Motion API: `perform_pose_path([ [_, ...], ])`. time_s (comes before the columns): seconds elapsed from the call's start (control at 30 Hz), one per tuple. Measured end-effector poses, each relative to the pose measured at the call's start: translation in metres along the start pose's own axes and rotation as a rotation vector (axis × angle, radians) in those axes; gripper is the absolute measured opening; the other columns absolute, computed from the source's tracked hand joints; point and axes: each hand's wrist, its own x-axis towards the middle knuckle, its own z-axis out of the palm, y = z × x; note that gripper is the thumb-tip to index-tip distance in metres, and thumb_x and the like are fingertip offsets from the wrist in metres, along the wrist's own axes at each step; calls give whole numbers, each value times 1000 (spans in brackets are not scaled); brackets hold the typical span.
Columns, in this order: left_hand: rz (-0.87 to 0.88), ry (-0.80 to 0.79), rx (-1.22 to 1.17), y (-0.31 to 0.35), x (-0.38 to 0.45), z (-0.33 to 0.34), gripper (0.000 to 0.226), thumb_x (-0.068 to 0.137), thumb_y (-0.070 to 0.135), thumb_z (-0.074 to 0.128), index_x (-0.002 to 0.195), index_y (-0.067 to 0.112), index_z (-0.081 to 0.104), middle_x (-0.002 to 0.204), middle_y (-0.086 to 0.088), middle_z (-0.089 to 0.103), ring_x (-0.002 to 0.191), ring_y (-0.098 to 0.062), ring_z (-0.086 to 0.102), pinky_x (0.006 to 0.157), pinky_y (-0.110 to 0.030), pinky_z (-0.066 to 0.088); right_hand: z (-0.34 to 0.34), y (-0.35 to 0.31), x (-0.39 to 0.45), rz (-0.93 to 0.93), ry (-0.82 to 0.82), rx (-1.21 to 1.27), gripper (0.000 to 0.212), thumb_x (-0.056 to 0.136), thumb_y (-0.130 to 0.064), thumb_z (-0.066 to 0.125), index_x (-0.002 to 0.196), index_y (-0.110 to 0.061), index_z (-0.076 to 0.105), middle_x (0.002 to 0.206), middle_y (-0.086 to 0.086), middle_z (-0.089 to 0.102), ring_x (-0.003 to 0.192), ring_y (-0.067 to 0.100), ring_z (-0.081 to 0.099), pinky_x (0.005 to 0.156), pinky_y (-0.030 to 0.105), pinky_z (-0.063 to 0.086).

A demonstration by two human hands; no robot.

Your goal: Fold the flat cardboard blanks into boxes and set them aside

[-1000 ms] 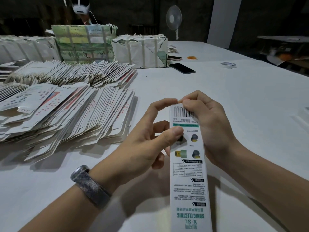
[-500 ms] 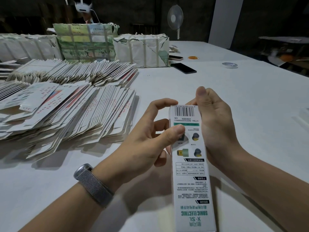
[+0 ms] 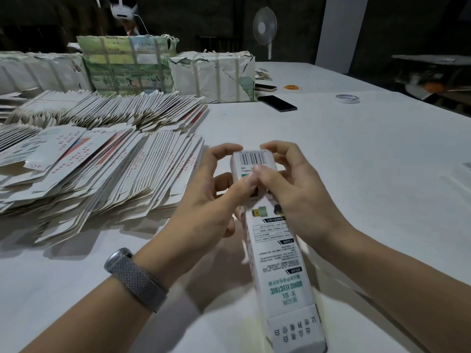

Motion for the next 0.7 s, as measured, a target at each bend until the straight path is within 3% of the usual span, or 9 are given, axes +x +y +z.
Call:
perform_pose_path([
  [0.13,3,33,-17,0,-1,0,36,81,39,70,114,42,54,83,-1,70,55,-12,57,41,-21,37,-2,-5,2,17,-31,-18,33,84,-40,61,116,-35,55,114,-7,64,78,15,72,61,33,60],
  [0.3,19,67,-44,-4,0,1,50,82,39,78,122,36,47,87,-3,73,56,-15,62,40,-25,42,-2,-3,0,13,-46,-93,52,83,-42,57,134,-49,49,122,-12,63,95,11,68,63,24,56],
  [0.43,42,133,-37,-4,3,-4,48,78,41,78,117,39,49,90,-4,74,54,-11,61,41,-24,43,0,-3,-3,-130,-5,-350,66,82,-46,58,146,-42,41,131,-26,47,115,-12,50,87,16,52],
  [0.5,63,199,-24,-3,6,-6,50,78,42,81,117,36,50,80,-2,71,50,-11,60,41,-23,42,1,-4,-6,-193,-61,-456,71,78,-49,62,146,-36,45,131,-21,49,119,-11,48,97,12,44],
  [0.6,77,263,0,-4,8,-6,58,68,48,73,118,31,50,59,5,62,43,-8,55,40,-21,42,3,-5,-7,-183,-148,-555,81,74,-49,66,149,-32,42,135,-16,51,121,-9,47,99,5,35],
  [0.7,82,244,32,-7,7,-5,51,74,50,70,119,38,49,68,7,63,50,-10,60,42,-24,46,2,-6,-7,-207,-113,-582,77,74,-49,64,147,-31,46,130,-16,55,118,-4,51,98,10,39],
])
